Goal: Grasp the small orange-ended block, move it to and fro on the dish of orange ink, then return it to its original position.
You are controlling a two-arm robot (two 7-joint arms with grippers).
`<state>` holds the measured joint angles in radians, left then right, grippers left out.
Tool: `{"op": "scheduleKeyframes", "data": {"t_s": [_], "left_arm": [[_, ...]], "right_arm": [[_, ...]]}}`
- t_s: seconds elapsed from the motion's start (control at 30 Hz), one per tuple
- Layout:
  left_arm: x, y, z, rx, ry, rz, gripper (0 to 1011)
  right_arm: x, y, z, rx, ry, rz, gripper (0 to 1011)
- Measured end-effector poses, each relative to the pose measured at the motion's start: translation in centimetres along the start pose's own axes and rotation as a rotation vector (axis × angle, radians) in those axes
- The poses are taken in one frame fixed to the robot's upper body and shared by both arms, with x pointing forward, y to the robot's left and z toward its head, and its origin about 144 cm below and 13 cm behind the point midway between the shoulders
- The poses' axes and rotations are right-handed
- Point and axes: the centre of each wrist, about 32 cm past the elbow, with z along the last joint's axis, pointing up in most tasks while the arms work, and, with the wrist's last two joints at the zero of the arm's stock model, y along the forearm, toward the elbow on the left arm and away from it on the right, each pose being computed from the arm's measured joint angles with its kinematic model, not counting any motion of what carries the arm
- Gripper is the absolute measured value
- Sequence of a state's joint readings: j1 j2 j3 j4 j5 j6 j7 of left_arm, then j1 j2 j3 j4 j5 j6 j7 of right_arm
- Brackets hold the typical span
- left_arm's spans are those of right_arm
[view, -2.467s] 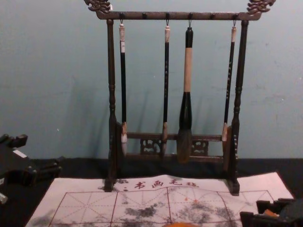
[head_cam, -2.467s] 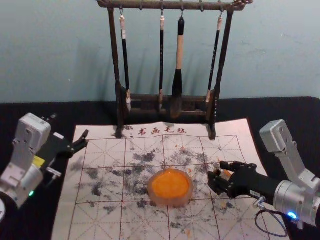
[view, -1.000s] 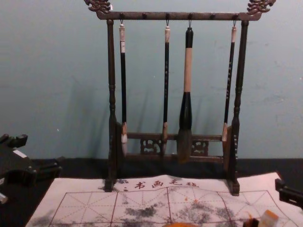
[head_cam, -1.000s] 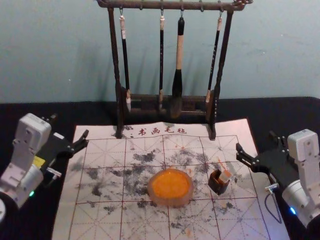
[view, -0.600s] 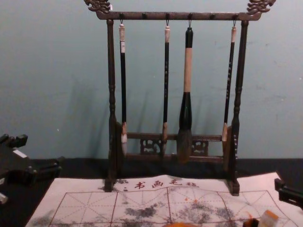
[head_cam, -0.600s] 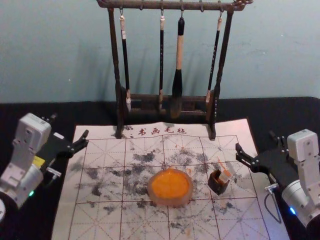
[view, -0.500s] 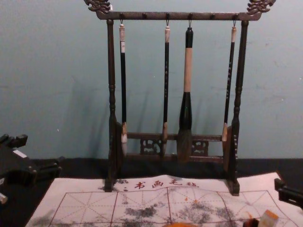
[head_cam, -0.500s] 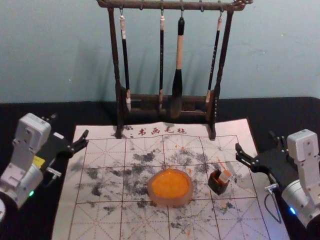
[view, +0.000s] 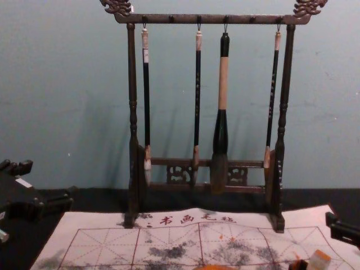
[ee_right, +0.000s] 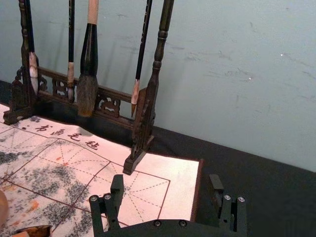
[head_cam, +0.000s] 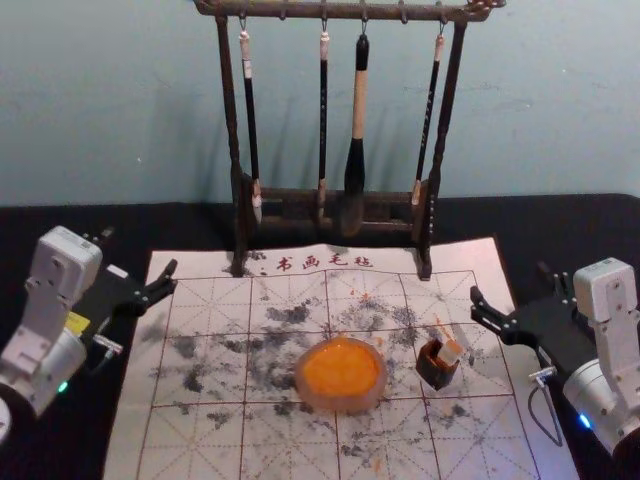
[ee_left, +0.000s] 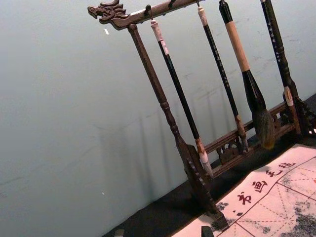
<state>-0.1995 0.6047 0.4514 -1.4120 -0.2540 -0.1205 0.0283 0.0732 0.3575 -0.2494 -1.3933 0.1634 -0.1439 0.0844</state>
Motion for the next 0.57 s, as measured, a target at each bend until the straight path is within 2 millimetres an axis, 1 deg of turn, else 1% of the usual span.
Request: {"op": "scheduleKeyframes", "data": {"t_s": [0.57], "left_arm": [[0.00, 0.00, 0.00, 0.000, 0.000, 0.000, 1010]], "right_arm": [[0.02, 0.00, 0.01, -0.001, 0.001, 0.000, 1003]]}}
